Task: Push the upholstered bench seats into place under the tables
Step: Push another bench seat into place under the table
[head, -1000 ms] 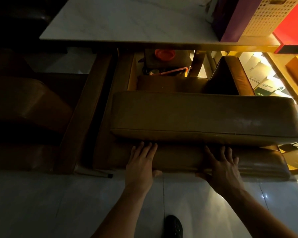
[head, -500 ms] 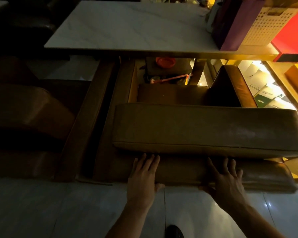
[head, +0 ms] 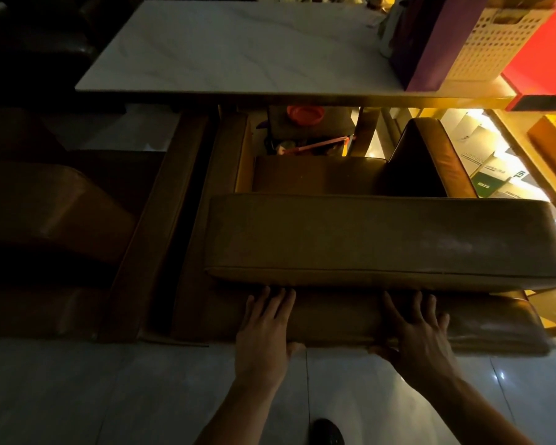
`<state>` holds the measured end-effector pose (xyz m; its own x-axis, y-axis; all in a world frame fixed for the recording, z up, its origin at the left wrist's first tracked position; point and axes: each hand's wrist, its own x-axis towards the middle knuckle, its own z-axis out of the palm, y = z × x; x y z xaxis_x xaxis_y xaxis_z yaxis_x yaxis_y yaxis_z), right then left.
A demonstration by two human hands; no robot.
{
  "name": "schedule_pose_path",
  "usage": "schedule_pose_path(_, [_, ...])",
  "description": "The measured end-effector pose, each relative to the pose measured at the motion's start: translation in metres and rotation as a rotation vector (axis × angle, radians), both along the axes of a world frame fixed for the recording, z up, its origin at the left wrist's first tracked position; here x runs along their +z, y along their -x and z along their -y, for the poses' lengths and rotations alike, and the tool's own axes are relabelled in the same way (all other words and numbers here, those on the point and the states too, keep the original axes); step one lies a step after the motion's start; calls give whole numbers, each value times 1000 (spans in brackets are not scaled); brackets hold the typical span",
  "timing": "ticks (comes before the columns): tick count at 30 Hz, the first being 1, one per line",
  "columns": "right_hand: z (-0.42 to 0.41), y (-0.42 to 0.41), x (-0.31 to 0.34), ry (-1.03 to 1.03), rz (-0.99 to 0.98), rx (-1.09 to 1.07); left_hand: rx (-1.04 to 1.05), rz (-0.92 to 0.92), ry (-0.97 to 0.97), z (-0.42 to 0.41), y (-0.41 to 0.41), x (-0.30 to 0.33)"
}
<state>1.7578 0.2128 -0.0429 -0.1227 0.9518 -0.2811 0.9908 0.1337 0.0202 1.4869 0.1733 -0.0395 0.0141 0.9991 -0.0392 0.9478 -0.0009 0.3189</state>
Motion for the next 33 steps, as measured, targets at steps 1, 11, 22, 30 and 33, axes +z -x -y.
schedule_pose_path(1, [0, 0, 0, 3, 1, -1, -2, 0, 3, 0, 0, 0])
schedule_pose_path(11, [-1, 1, 0, 24, -1, -16, 14, -18, 86, -3, -2, 3])
schedule_pose_path(22, [-3, 10, 41, 206, -44, -66, -45, -73, 324, -12, 2, 34])
schedule_pose_path(30, [4, -2, 79, 283, -202, -74, -69, 3, 552, -12, 10, 71])
schedule_pose_path(33, [16, 6, 101, 307, -241, -83, -92, 2, 581, 1, 20, 94])
